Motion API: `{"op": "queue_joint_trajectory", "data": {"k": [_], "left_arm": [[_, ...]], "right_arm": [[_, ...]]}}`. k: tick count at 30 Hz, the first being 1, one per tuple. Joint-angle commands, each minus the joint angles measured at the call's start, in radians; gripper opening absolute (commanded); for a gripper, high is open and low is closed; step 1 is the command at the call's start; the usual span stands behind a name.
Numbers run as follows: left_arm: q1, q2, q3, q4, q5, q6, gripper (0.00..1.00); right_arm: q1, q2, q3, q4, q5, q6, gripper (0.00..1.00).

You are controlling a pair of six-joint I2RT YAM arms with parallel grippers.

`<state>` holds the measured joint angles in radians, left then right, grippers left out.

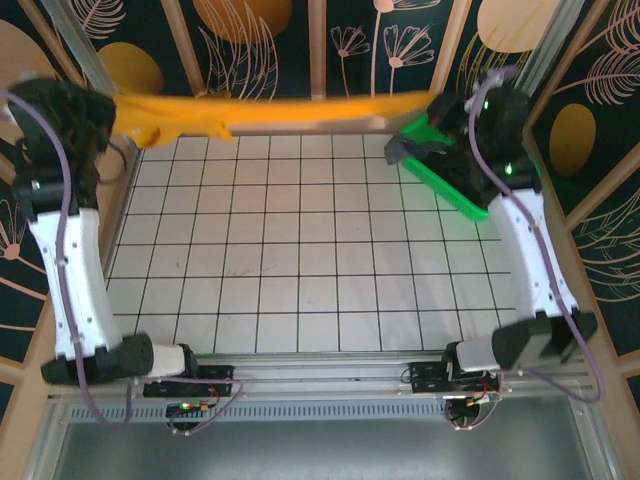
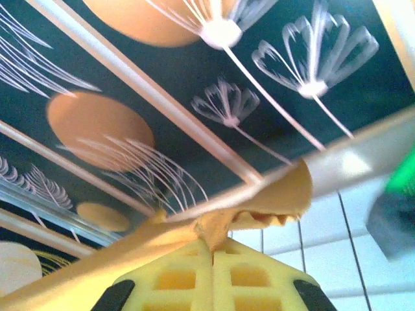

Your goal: Fold and stack the t-shirts

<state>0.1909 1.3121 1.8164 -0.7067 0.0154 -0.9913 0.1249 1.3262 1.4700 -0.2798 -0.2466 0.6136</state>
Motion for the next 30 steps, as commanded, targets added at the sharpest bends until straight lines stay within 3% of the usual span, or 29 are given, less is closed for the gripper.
{"op": "queue_joint_trajectory", "data": {"k": [1, 3, 5, 6, 8, 10, 14, 20, 26, 30], "left_arm": [[0.01, -0.054, -0.284, 0.006, -0.081, 0.028, 0.0], [0.009, -0.078, -0.469, 0.05, -0.063, 0.04, 0.19], [0.01, -0.061, -0.629, 0.093, -0.046, 0.073, 0.45], [0.01, -0.045, -0.686, 0.108, -0.032, 0.085, 0.54], [0.008, -0.004, -0.784, 0.149, 0.006, 0.118, 0.63], [0.003, 0.02, -0.836, 0.152, 0.037, 0.133, 0.68], [-0.033, -0.012, -0.903, 0.121, 0.025, 0.153, 0.68], [-0.057, -0.039, -0.96, 0.164, 0.065, 0.116, 0.55], [-0.071, 0.106, -0.899, 0.305, 0.138, 0.062, 0.37], [-0.071, 0.28, -0.771, 0.349, 0.133, 0.071, 0.33]], "right_arm": [[0.006, -0.118, -0.285, -0.04, 0.049, 0.035, 0.0], [0.014, -0.158, -0.471, -0.018, 0.049, 0.051, 0.01], [0.014, -0.111, -0.587, -0.016, 0.003, 0.042, 0.3], [0.018, -0.072, -0.607, -0.032, -0.001, 0.026, 0.39], [0.025, 0.007, -0.623, -0.072, 0.016, 0.003, 0.52], [0.032, 0.032, -0.622, -0.096, 0.04, -0.006, 0.56], [0.066, 0.021, -0.594, -0.122, 0.098, -0.025, 0.58], [0.153, 0.092, -0.53, -0.109, 0.176, -0.064, 0.53], [0.163, 0.261, -0.443, -0.003, 0.137, -0.061, 0.37], [0.154, 0.405, -0.371, -0.002, 0.125, -0.048, 0.36]]}}
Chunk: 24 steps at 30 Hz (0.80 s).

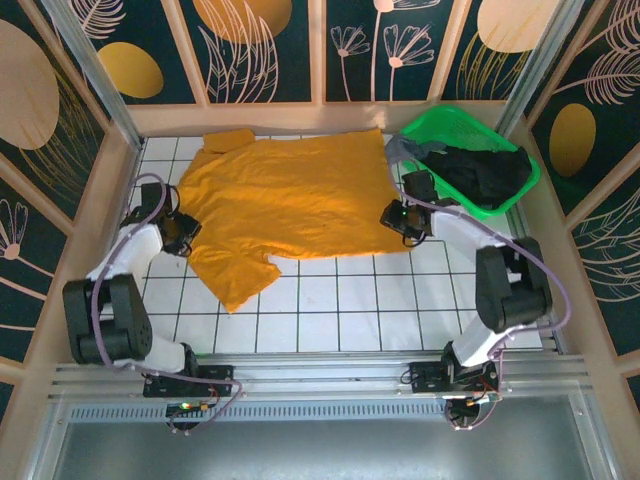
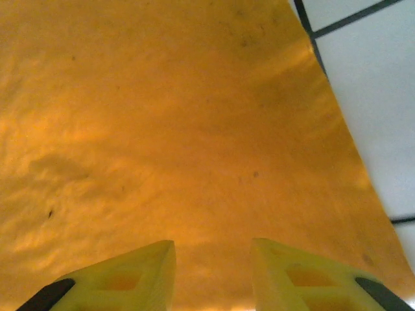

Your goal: Fold and stack the t-shirts

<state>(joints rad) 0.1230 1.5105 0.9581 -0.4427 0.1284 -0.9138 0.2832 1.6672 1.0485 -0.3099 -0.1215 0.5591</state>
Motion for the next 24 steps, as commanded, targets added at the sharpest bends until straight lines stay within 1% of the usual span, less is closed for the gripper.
{"op": "queue_joint_trajectory", "data": {"k": [1, 5, 8, 10, 13, 16, 20, 24], "left_arm": [[-0.004, 0.135, 0.131, 0.083, 0.019, 0.002, 0.32], [-0.004, 0.304, 0.223, 0.05, -0.04, 0.016, 0.31], [-0.003, 0.347, 0.176, 0.043, -0.081, 0.009, 0.29], [-0.003, 0.311, 0.089, 0.055, -0.11, -0.009, 0.28], [0.001, 0.216, -0.05, 0.058, -0.177, -0.019, 0.27], [0.035, 0.131, -0.158, 0.06, -0.207, -0.011, 0.27], [0.074, 0.09, -0.213, 0.056, -0.219, 0.004, 0.26], [0.076, 0.07, -0.217, 0.017, -0.218, -0.019, 0.26]], "right_arm": [[-0.005, 0.094, 0.063, 0.021, 0.003, 0.015, 0.36], [-0.005, 0.177, 0.09, -0.029, 0.038, 0.041, 0.35], [-0.004, 0.2, 0.073, -0.081, 0.066, 0.059, 0.35], [0.001, 0.189, 0.035, -0.107, 0.078, 0.075, 0.35], [0.02, 0.151, -0.031, -0.124, 0.069, 0.092, 0.35], [0.057, 0.112, -0.077, -0.127, 0.063, 0.107, 0.36], [0.082, 0.102, -0.105, -0.122, 0.059, 0.125, 0.36], [0.08, 0.111, -0.099, -0.14, 0.089, 0.121, 0.36]]}}
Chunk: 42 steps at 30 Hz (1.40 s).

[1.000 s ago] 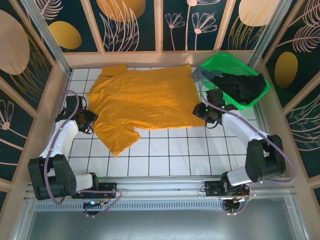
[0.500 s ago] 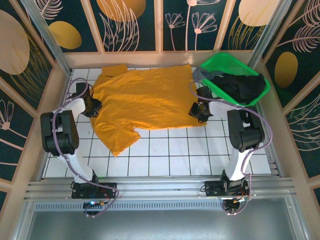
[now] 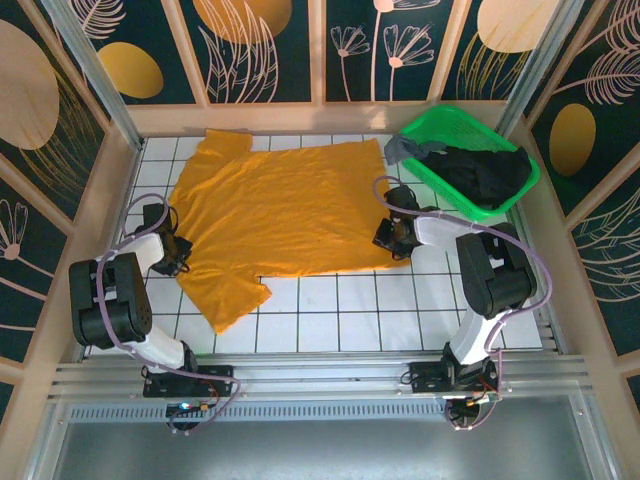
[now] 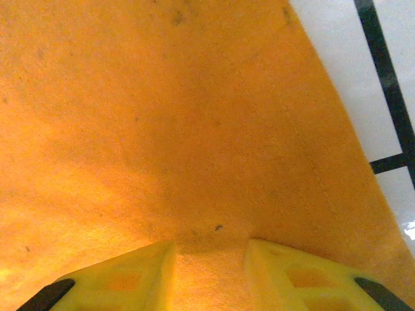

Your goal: Fold and stack the t-shirts

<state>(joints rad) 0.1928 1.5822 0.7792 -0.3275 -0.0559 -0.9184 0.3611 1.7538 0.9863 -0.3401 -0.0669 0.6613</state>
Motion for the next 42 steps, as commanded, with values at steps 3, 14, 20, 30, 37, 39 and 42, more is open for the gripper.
{"op": "queue_joint_trajectory", "data": {"k": [3, 14, 20, 30, 37, 39, 42], "left_arm": [[0.006, -0.052, -0.098, -0.092, -0.033, -0.043, 0.26], [-0.007, -0.138, -0.001, -0.188, -0.083, 0.038, 0.56], [-0.109, -0.255, 0.026, -0.389, -0.156, 0.121, 0.56], [-0.449, -0.497, -0.214, -0.577, 0.055, -0.078, 0.54], [-0.573, -0.456, -0.26, -0.548, 0.11, -0.122, 0.53], [-0.581, -0.432, -0.272, -0.502, 0.108, -0.125, 0.52], [-0.584, -0.409, -0.294, -0.472, 0.102, -0.128, 0.5]], "right_arm": [[-0.009, 0.026, -0.025, -0.11, 0.043, 0.001, 0.37], [-0.009, -0.093, 0.03, -0.135, 0.057, -0.072, 0.46], [0.06, -0.218, 0.06, -0.17, 0.088, -0.112, 0.51], [0.076, -0.311, -0.013, -0.134, -0.017, -0.119, 0.56], [0.076, -0.303, -0.055, -0.104, -0.056, -0.095, 0.56], [0.076, -0.304, -0.058, -0.107, -0.054, -0.092, 0.56], [0.076, -0.307, -0.065, -0.121, -0.035, -0.091, 0.56]]}}
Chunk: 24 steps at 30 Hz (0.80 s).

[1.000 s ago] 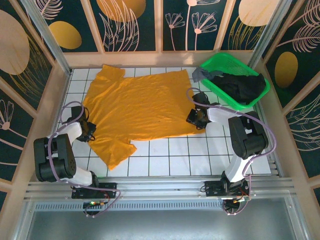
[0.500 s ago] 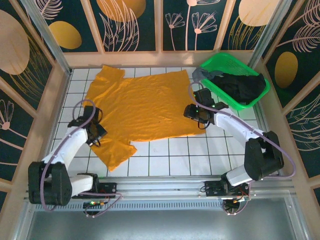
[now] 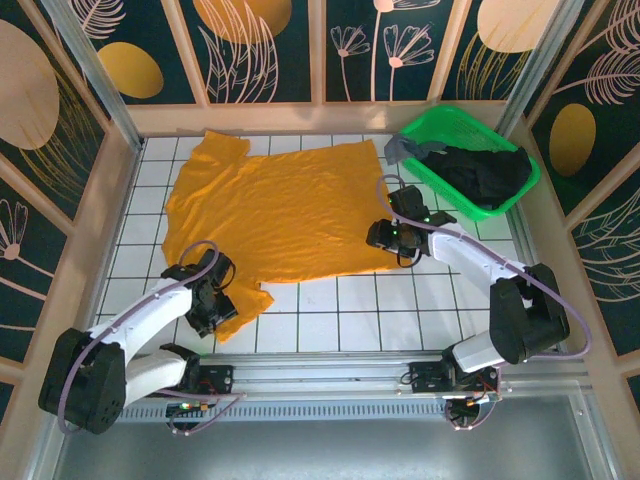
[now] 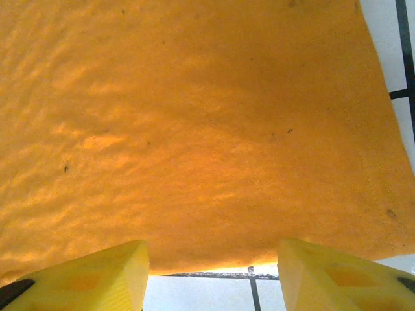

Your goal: Fold and stack the t-shirts

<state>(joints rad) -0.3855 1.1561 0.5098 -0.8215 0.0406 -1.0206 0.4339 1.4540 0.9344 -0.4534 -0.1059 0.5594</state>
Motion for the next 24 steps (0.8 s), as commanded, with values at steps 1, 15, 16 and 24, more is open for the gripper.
{"op": "queue_joint_trajectory", "data": {"k": [1, 15, 16, 24], "left_arm": [[-0.007, 0.022, -0.034, 0.036, 0.007, -0.027, 0.48], [-0.012, -0.085, 0.022, -0.069, -0.077, -0.096, 0.0], [-0.012, -0.096, 0.022, -0.079, -0.076, -0.1, 0.0], [-0.012, -0.104, 0.029, -0.07, -0.067, -0.108, 0.0]], "right_arm": [[0.001, -0.009, -0.018, -0.01, 0.01, 0.015, 0.56], [-0.24, -0.035, -0.173, 0.006, 0.031, 0.094, 0.51], [-0.242, -0.027, -0.171, 0.015, 0.027, 0.091, 0.51], [-0.238, 0.025, -0.169, 0.039, -0.012, 0.121, 0.4]]}}
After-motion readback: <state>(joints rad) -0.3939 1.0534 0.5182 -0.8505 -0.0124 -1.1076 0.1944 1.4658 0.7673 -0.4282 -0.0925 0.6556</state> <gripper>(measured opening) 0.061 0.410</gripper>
